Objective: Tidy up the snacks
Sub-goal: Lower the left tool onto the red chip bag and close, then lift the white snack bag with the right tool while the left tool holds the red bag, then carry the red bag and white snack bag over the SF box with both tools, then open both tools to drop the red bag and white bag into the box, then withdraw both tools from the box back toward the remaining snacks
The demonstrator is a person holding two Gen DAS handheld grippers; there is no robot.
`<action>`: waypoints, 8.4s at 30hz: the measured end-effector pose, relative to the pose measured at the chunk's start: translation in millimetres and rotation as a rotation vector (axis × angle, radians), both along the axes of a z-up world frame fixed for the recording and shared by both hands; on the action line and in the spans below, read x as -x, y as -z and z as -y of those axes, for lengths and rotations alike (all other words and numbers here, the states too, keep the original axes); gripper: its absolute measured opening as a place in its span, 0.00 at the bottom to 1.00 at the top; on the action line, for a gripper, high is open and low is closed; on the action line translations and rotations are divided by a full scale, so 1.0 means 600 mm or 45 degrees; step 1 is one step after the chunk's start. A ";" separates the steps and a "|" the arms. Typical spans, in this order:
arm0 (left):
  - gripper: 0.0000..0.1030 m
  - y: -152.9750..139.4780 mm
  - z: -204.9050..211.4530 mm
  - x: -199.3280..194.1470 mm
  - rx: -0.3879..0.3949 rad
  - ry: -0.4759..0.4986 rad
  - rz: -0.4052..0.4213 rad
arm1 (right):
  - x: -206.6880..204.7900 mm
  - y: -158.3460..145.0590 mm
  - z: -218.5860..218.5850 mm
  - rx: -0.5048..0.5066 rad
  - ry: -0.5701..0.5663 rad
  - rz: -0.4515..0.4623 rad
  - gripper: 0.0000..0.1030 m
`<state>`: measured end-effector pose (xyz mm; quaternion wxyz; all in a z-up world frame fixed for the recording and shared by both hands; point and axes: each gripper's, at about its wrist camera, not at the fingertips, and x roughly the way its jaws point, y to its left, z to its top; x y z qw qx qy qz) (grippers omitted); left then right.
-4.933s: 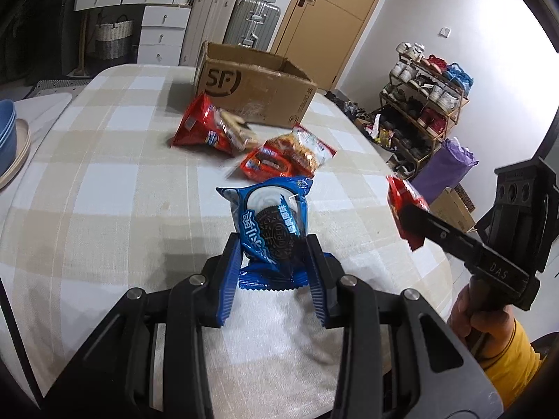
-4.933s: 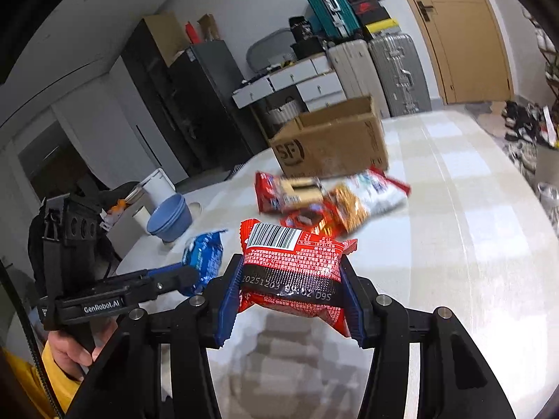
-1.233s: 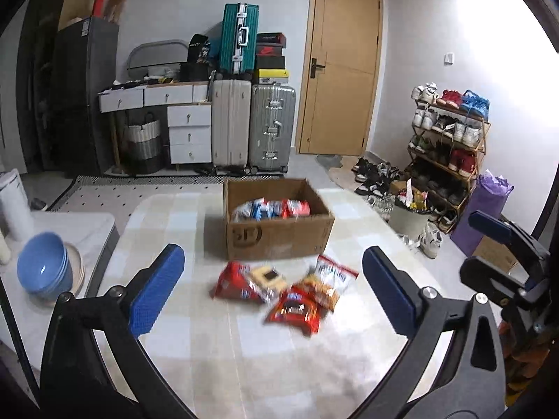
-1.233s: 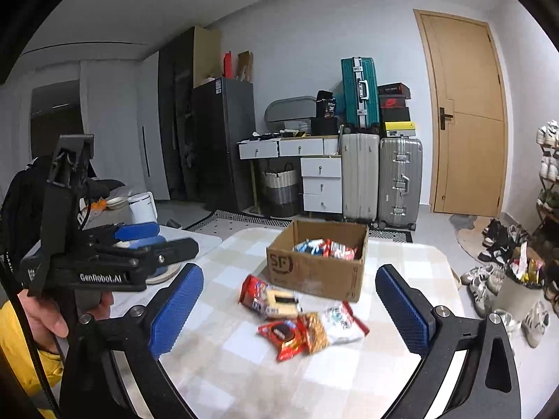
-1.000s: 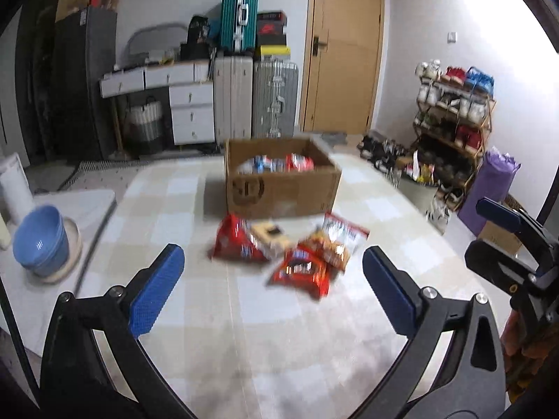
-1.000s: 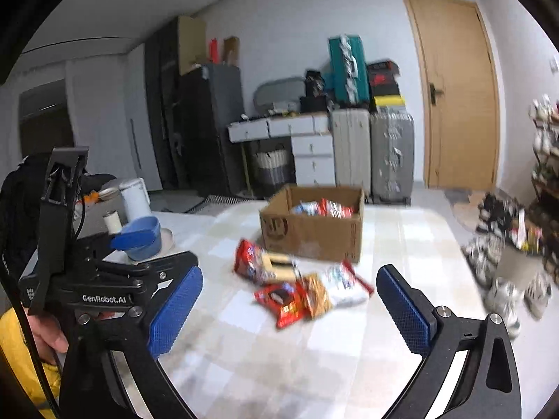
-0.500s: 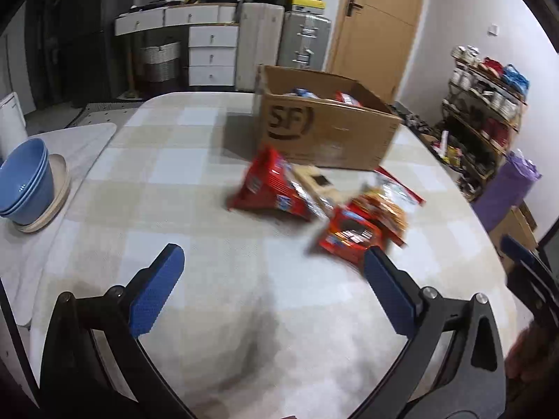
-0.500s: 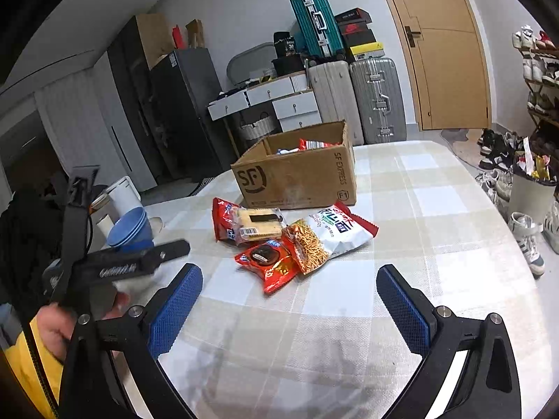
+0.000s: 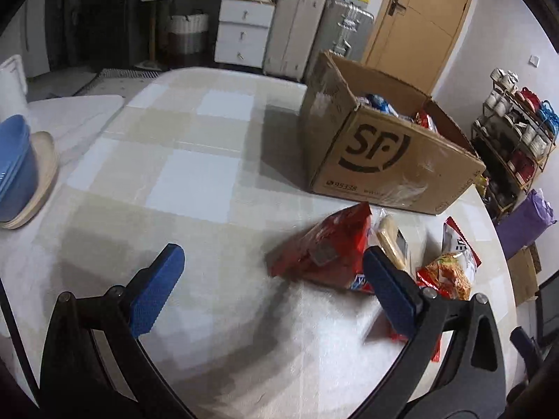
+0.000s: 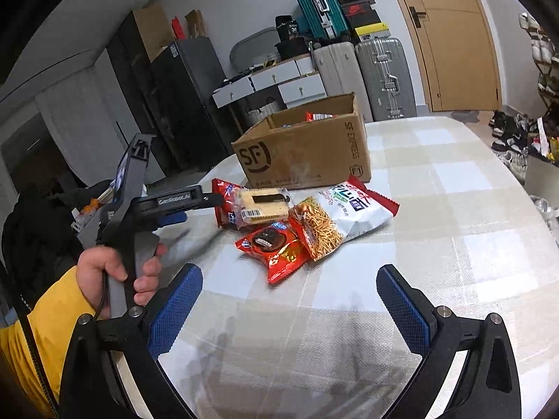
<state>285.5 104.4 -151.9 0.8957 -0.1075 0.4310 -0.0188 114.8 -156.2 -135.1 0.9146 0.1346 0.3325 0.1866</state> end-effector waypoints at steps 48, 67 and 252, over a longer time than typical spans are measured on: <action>0.31 0.003 -0.022 0.109 0.213 0.222 -0.018 | -0.225 0.075 0.027 -0.110 0.160 -0.429 0.99; 0.32 0.011 -0.022 0.160 0.195 0.202 -0.008 | -0.257 0.073 -0.024 0.152 0.161 -0.410 0.73; 0.99 -0.424 0.076 0.269 -0.181 0.212 0.607 | 0.010 -0.354 -0.001 0.034 -0.069 0.493 0.99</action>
